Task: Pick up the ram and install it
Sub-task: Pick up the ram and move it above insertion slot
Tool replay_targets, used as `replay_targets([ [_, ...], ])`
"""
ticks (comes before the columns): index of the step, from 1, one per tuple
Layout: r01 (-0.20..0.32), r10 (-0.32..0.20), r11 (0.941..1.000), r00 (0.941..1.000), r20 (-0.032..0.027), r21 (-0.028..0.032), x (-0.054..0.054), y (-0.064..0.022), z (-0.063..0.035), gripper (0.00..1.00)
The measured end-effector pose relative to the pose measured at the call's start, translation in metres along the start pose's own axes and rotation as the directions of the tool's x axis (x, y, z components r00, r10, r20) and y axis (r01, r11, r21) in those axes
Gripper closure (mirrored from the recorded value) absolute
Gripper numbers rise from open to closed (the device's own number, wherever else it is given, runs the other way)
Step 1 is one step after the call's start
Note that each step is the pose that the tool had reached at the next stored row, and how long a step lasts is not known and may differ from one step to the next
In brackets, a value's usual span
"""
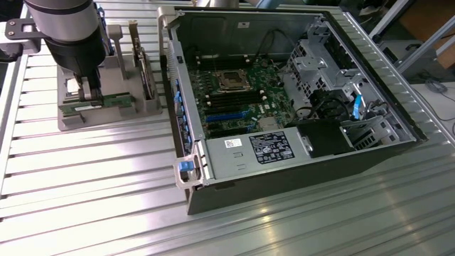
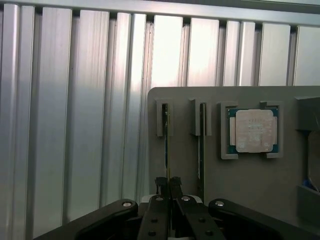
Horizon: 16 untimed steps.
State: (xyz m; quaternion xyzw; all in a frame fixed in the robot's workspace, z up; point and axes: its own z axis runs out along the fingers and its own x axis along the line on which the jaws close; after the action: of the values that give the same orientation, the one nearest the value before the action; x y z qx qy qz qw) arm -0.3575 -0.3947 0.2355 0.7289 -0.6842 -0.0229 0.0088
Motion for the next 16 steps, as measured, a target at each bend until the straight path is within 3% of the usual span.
replay_targets([
  [16, 0.0, 0.0, 1.0, 1.0, 0.0, 0.0, -0.0001, 0.0003, -0.006, 0.88],
])
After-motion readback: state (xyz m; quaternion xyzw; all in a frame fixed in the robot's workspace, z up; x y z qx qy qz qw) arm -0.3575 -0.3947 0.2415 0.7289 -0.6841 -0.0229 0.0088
